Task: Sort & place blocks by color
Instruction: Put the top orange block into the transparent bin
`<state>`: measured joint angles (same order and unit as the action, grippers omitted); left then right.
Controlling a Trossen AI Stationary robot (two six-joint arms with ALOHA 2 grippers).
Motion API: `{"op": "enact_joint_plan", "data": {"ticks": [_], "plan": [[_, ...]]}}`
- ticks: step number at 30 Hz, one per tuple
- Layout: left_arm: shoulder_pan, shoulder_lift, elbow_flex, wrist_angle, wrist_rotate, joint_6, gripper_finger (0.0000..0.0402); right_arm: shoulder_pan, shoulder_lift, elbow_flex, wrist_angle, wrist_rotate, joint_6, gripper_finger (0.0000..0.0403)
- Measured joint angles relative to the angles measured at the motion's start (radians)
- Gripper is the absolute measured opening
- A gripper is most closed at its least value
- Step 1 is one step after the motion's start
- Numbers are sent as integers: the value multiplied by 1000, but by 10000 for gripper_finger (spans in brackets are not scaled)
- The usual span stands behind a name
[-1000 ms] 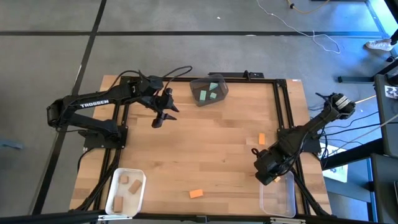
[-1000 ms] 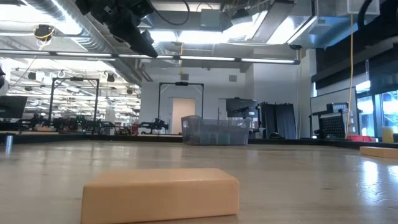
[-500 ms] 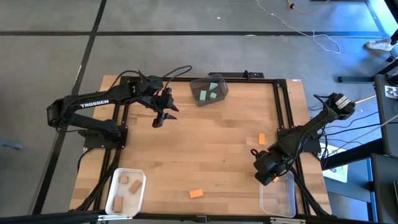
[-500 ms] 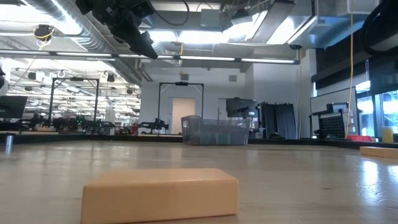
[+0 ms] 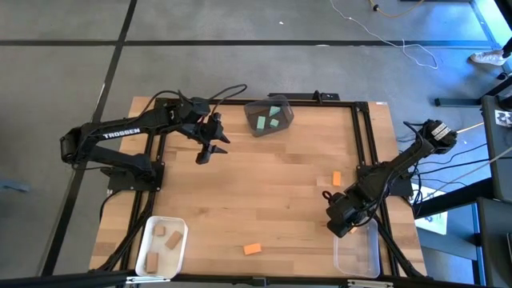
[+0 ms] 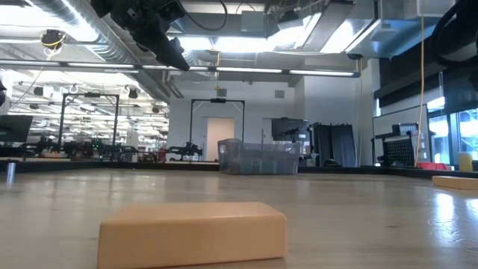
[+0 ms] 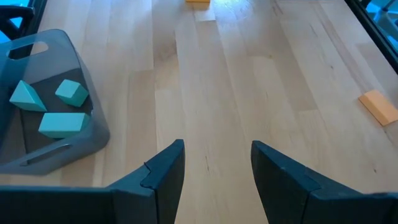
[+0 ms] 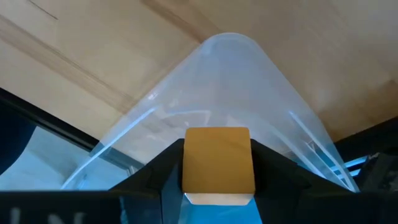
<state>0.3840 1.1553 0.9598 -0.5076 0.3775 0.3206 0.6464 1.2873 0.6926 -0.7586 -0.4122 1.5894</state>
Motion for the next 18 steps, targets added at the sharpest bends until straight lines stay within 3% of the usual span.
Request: {"op": "enact_joint_plan", "data": {"ticks": [12,18], "plan": [[0,0,0,0,-2,0,174,0,0,0,5,-4,-4,143],[0,0,0,0,-2,0,174,0,0,0,4,18,-3,173]]}}
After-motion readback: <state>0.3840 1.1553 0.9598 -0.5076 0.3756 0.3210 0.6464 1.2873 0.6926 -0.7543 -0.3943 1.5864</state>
